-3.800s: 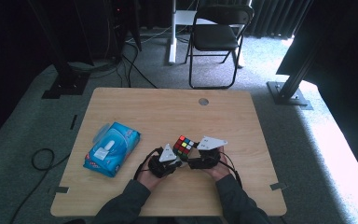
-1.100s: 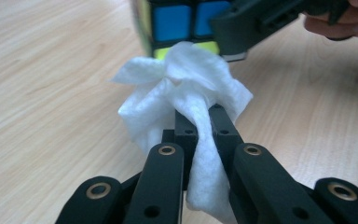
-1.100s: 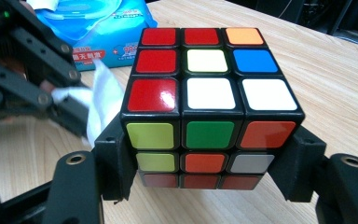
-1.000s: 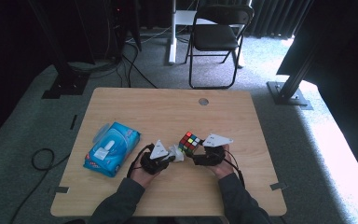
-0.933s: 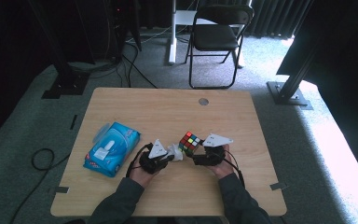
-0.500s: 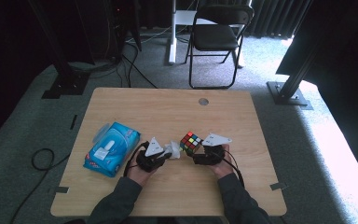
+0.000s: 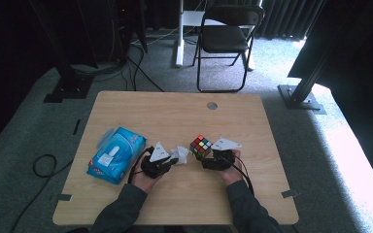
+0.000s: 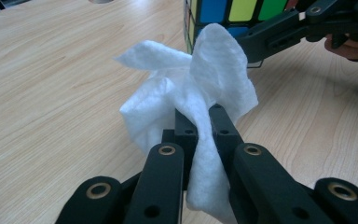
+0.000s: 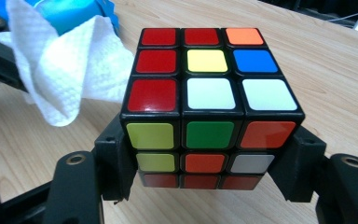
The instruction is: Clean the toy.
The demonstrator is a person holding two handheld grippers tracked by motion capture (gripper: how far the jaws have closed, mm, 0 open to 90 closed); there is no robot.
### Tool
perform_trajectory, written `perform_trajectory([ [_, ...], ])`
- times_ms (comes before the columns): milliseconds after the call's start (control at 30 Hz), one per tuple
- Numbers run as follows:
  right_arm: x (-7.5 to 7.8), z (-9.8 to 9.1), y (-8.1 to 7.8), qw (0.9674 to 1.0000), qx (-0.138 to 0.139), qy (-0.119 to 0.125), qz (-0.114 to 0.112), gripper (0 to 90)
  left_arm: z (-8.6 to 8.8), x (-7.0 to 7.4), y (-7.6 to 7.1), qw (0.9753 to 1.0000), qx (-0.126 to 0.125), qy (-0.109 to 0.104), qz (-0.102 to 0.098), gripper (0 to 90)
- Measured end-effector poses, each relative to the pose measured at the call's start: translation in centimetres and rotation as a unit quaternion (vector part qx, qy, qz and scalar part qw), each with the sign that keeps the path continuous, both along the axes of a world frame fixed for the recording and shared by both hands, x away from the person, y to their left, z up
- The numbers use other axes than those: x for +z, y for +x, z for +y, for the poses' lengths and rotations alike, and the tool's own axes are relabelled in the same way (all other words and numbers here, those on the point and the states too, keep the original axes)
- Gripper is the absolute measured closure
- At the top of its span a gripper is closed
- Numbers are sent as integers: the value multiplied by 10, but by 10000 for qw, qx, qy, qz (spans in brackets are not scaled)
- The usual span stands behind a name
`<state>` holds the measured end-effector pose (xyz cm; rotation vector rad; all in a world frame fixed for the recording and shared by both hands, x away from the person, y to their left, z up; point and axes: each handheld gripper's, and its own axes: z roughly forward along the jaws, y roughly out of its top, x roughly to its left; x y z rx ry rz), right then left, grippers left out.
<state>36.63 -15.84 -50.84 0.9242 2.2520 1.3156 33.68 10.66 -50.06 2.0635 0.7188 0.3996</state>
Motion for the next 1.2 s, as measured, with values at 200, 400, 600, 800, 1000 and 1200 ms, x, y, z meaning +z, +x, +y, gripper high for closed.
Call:
perform_trajectory([
  [200, 1, 2, 2, 9998, -189, -52, -18, 341, 3, 0, 1, 10000, 40, -19, 23, 851],
  [400, -1, 3, 2, 9990, -430, -100, 0, 341, 5, 0, 1, 10000, 60, -28, 22, 851],
  [600, -6, 7, 5, 9974, -710, -146, 55, 341, 6, 0, 1, 10000, 76, -43, 23, 851],
  [800, -11, 11, 9, 9941, -1068, -141, 123, 340, 8, 0, 1, 9999, 96, -55, 34, 851],
  [1000, -13, 13, 12, 9894, -1429, -241, 91, 341, 8, 0, 1, 9999, 96, -61, 37, 851],
  [1200, -15, 14, 15, 9839, -1757, -299, 166, 340, 7, 0, 1, 9999, 83, -45, 50, 851],
])
